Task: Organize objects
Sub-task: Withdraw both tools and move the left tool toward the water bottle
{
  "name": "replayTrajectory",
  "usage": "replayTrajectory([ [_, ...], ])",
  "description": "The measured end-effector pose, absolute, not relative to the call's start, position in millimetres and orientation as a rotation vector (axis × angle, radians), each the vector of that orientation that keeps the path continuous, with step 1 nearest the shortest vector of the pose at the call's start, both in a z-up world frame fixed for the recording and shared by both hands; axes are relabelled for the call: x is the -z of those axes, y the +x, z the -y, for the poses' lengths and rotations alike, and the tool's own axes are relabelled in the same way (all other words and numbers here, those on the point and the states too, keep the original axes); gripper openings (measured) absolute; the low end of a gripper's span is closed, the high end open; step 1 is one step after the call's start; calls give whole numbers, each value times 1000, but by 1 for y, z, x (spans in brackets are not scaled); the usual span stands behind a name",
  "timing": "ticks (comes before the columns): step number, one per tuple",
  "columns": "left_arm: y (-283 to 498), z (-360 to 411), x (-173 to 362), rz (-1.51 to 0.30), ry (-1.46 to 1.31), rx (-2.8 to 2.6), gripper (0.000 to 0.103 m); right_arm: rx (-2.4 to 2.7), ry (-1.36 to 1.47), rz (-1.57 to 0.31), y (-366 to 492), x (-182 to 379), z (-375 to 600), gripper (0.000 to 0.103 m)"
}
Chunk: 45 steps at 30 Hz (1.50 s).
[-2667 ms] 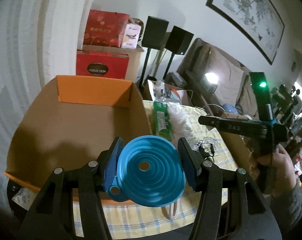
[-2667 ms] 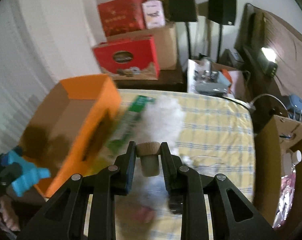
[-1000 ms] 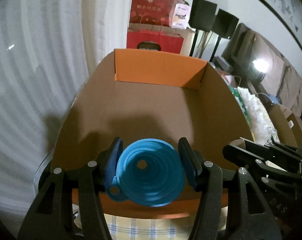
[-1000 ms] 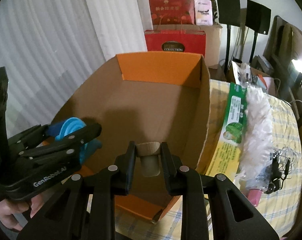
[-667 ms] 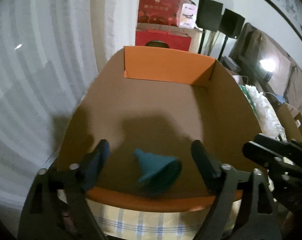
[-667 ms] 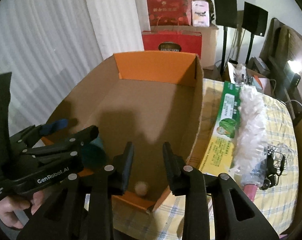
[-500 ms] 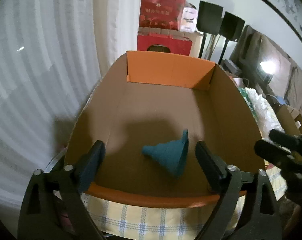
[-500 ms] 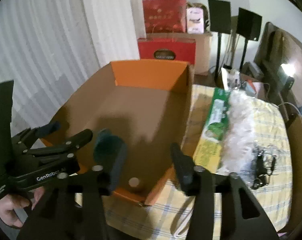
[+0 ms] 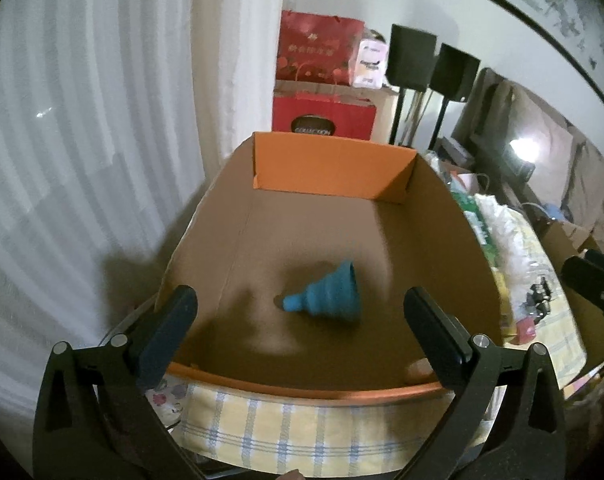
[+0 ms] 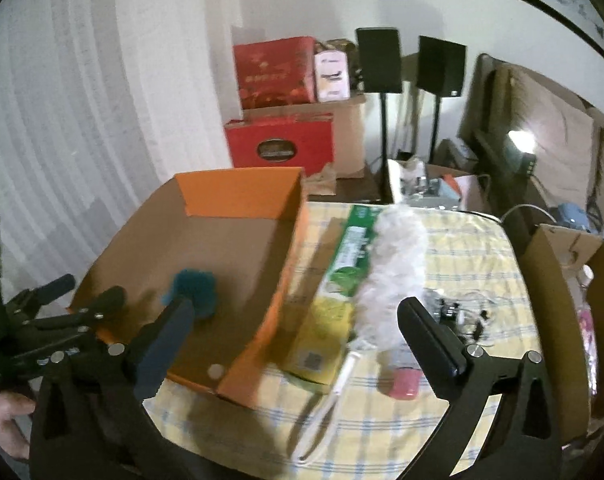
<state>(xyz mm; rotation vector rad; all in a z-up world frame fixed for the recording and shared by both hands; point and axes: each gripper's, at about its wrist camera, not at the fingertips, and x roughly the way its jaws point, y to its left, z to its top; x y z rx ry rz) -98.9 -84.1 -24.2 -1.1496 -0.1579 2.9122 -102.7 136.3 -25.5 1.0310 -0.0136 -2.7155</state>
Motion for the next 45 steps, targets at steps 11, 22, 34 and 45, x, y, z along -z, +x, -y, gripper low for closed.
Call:
replayTrajectory([
  [11,-90,60,9,169,-1078,-2850,103,2753,1082,58,-98,33,-170,103],
  [22,-86,15,3,172,-1044,-2710,103,2848,1120,122,-92,22,-240,103],
  [34,-72,-32,14,159,-1025,-2590,103,2893,1200,211,-85,39,-298,103],
  [45,-59,-62,25,143,-1018,-2518,103,2870,1269,254,-76,74,-318,103],
])
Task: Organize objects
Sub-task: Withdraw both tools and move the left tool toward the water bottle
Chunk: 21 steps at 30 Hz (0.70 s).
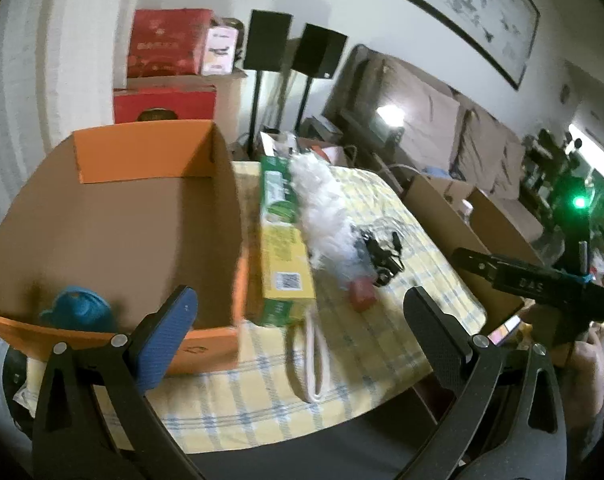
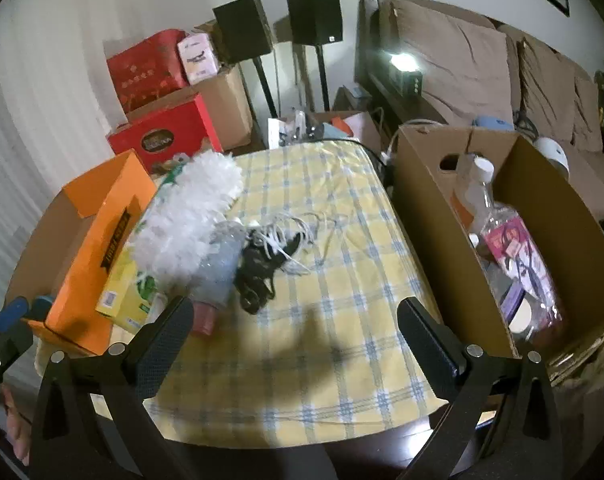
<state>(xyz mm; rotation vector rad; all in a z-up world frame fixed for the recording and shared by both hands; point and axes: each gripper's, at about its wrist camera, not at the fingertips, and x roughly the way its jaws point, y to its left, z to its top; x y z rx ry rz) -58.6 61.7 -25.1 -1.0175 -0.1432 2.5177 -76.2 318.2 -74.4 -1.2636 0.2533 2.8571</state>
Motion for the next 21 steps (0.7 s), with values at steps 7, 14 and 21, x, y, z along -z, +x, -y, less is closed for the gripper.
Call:
replayTrajectory([
  [7,-56,-93,35,76,-1023,-2495,103,-2839,-1262,-252,-75,87,-329,90],
  [14,-58,-123,46,0,-1030,-2465,101,-2835,-1303,-316,-77,102,-340,68],
  [21,-71,-149,65,-26,-1081,-2395,87,-2858,-1369,-330,-83,114,-337,57],
])
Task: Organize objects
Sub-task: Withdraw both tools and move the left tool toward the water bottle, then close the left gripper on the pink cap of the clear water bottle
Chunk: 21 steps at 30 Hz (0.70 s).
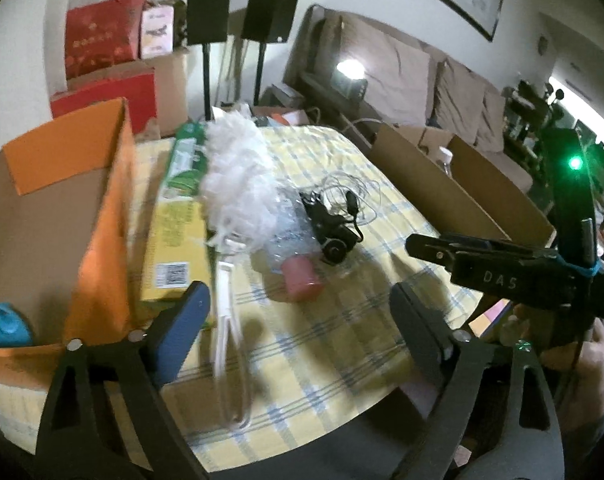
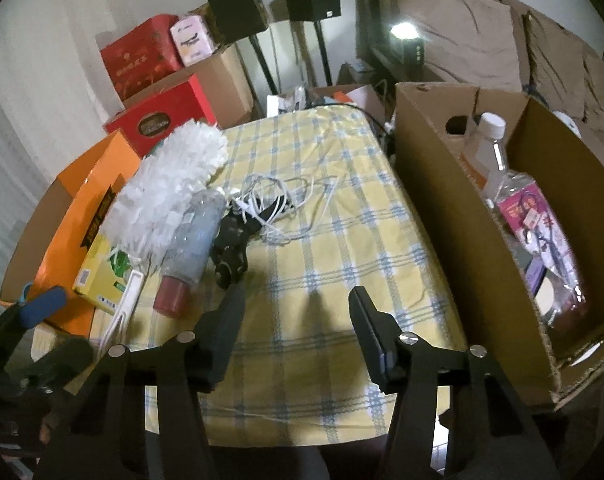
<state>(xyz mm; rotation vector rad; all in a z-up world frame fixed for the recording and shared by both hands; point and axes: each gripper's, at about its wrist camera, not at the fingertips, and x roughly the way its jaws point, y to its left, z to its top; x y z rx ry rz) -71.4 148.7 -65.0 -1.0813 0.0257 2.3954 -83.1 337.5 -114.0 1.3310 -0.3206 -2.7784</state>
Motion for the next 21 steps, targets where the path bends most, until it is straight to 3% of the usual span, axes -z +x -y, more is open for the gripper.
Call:
replayTrajectory([
  [4,-82,-159,77,-22,-1129,-2353,70,2757,1346,333,-86,121,-338,57],
  [12,-105,-173,95,-1,-1210,-2315,50,2743,1355,379,-88,126,-345,57],
  [21,-123,-179,116,37,-1303,-2300,49,2706,1336,449,-92,123,-349,57],
])
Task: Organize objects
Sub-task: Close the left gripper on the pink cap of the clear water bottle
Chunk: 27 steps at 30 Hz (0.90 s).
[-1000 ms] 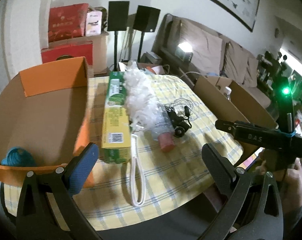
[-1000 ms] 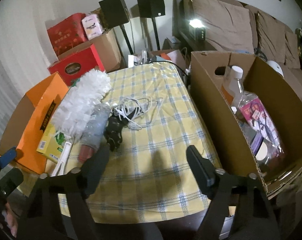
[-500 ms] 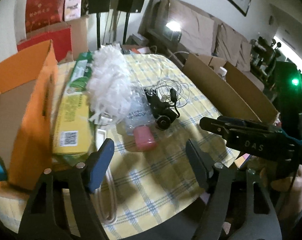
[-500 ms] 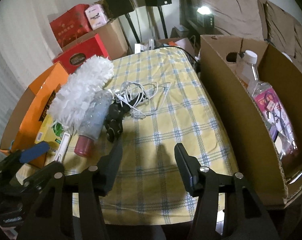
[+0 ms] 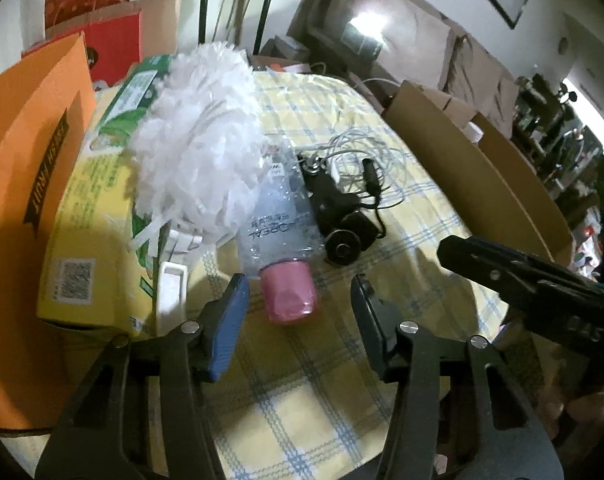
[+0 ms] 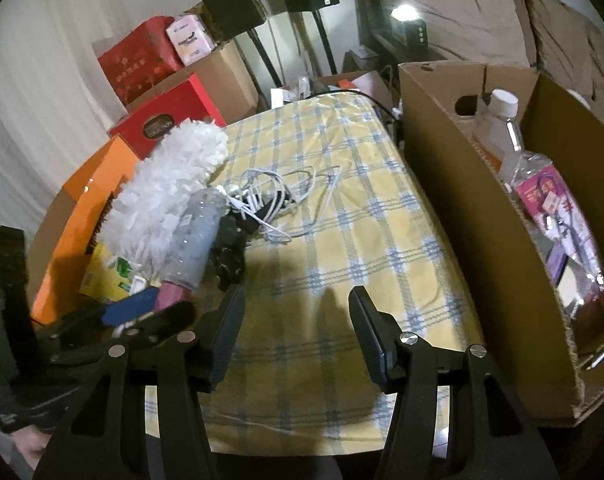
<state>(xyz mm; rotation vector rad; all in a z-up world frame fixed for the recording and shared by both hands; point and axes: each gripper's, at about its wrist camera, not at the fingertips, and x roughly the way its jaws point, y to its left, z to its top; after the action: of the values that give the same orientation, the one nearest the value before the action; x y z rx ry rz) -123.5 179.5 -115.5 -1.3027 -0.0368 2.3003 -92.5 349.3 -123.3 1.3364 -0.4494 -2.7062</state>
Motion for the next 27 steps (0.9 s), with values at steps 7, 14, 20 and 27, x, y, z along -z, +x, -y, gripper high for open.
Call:
replayTrajectory([
  [7,-128,-179,121,64,-1324,-2297,49,2687,1335,471,-99,124,-348,57],
  [14,-121,-178,115,69,-1288,-2297,49,2659,1318,491,-115,128,-342,57],
  [20,-129,-181,121,62,-1320,-2299,40,2602,1331,535,-132,138,-332,57],
  [27,-131,-174,125,109,-1322,-2301,27,2590,1326,542,-125,132,-327,57],
])
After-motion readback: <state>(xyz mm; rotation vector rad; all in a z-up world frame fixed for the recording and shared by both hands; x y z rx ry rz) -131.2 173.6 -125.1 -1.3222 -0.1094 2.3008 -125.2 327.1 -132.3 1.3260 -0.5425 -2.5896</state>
